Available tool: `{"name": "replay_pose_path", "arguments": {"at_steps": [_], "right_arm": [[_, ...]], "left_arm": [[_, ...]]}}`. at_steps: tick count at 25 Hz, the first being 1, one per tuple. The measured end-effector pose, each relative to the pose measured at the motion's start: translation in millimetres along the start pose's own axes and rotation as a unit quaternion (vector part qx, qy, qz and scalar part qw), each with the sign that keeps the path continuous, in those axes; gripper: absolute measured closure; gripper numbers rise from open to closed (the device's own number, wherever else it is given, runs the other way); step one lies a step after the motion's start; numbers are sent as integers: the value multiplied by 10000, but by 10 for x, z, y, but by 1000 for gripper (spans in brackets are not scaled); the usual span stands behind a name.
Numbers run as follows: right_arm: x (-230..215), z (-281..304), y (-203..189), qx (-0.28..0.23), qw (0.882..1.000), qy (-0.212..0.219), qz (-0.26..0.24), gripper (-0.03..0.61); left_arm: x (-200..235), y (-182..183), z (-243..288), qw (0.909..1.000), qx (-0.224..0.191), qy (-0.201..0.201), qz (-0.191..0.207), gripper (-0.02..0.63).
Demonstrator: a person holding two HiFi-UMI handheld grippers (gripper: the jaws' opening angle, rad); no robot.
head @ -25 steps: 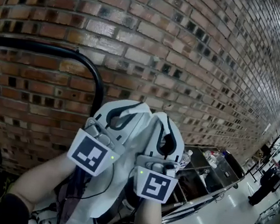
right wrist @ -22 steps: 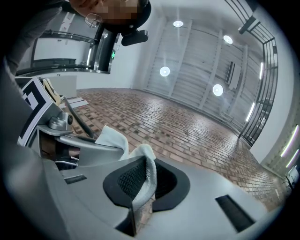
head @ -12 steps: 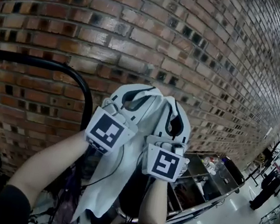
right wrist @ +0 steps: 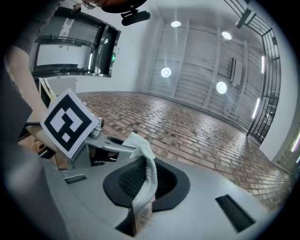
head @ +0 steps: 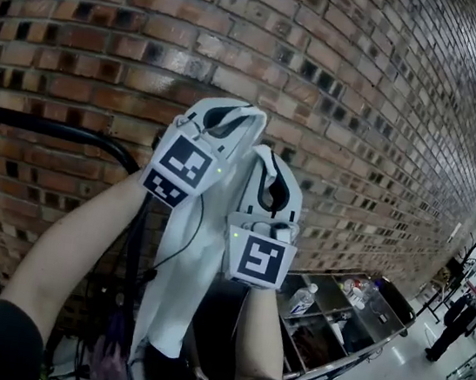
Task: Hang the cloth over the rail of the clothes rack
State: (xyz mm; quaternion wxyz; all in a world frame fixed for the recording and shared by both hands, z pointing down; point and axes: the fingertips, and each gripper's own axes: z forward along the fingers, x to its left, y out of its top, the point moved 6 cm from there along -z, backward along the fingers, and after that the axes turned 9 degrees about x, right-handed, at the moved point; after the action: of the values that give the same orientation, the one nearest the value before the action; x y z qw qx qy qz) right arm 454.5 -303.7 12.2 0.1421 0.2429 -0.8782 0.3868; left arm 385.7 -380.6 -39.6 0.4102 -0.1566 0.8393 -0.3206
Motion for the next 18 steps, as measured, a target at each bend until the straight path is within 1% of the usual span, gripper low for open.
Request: {"name": "replay_pose_path", "arguments": {"at_steps": [2,4,6,8,11,14,16,18], "right_arm": [[109,49,40,-122,9998,103,83,566],[254,106,87,-239,9993,218,171,566],[427,165,156,-303,9987,327,230,566],[595,222,270,-379,9981,395,284,566],[842,288,502,-522,9971,448,314,566],[1111,342,750,-714,9961,446,266,567],[1339,376,908,-820,9955,460,117,567],[1575,409,1048,-820,9956,434,-119,568]], "left_arm": [[151,43,-11,9998,51,91,145,571],[354,78,-80,9995,102,252,187,569],[593,113,-209,9987,148,445,215,571],[829,162,-374,9976,179,585,330,571],[1151,264,-686,9953,79,719,640,569],[1463,349,-1065,9911,-192,836,1022,569],[1677,401,-1350,9846,-321,973,1414,569],[1901,462,-1671,9775,-399,1124,1739,569]]}}
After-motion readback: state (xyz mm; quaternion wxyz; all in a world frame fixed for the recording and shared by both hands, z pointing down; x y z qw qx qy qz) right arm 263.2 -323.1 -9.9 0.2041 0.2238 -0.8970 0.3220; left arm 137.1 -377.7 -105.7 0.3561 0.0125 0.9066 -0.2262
